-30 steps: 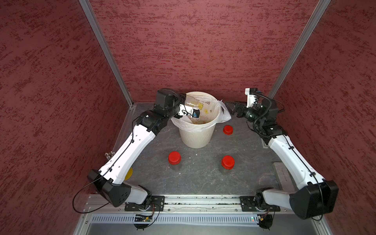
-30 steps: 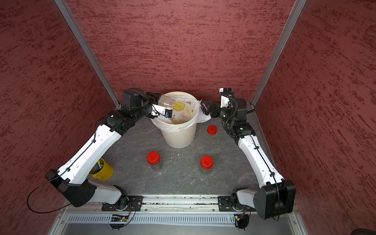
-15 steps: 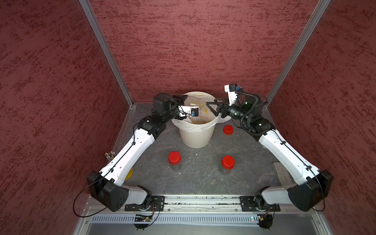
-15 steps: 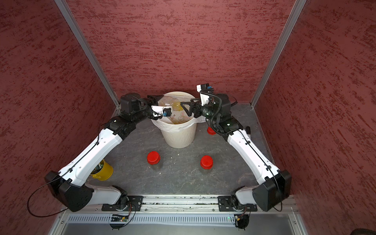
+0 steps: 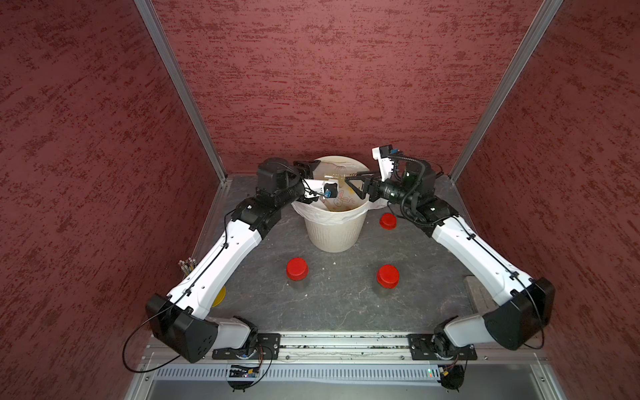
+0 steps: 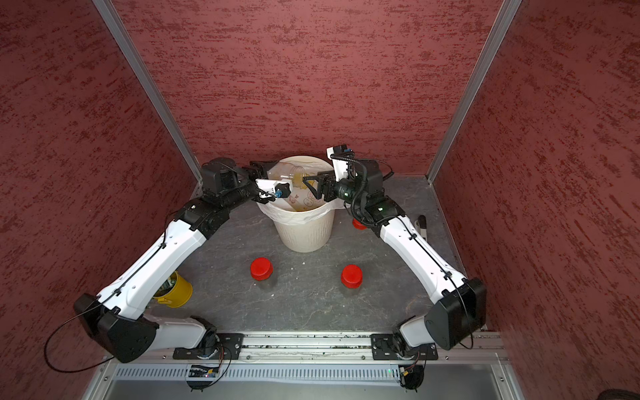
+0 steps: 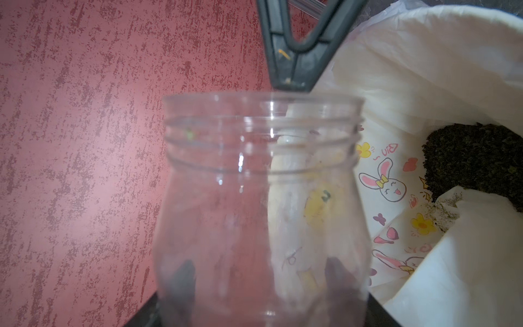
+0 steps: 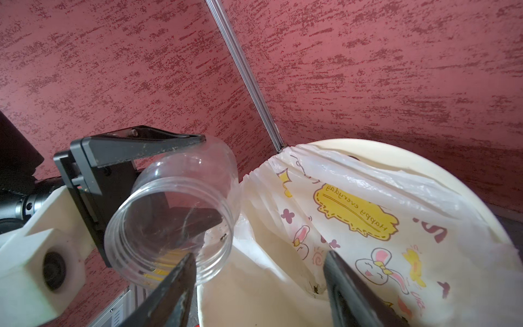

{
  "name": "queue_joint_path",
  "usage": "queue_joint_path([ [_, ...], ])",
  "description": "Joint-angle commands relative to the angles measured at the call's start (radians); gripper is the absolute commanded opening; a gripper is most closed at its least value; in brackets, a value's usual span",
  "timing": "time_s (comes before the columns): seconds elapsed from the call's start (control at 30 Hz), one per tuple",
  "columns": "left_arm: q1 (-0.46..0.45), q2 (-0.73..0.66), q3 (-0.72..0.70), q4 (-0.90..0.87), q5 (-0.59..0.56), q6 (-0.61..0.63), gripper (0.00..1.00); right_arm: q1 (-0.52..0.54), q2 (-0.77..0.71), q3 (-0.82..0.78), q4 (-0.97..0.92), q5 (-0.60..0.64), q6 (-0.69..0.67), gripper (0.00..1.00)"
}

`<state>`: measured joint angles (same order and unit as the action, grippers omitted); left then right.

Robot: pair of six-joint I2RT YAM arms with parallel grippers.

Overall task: Empty moldy tea leaves from jars
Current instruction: Place the jar at the center of the board.

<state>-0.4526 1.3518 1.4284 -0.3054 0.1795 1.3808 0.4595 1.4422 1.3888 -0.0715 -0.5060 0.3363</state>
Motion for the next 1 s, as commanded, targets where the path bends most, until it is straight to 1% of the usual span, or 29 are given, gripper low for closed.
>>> queue_joint_path([
  [0.0, 0.008, -0.029, -0.011, 0.018, 0.020, -0.017, 0.59, 0.005, 0.025, 0.045, 0.026, -0.021, -0.001, 0.71],
  [0.4, 0.008, -0.038, -0.021, 0.021, 0.037, -0.016, 0.59, 0.013, 0.075, 0.082, 0.041, -0.052, 0.007, 0.69],
  [0.63, 0.007, -0.039, -0.021, 0.024, 0.043, -0.020, 0.59, 0.020, 0.091, 0.103, 0.047, -0.063, 0.012, 0.65],
  [0.97, 0.007, -0.037, -0.025, 0.028, 0.054, -0.025, 0.59, 0.034, 0.115, 0.133, 0.054, -0.078, 0.011, 0.50],
])
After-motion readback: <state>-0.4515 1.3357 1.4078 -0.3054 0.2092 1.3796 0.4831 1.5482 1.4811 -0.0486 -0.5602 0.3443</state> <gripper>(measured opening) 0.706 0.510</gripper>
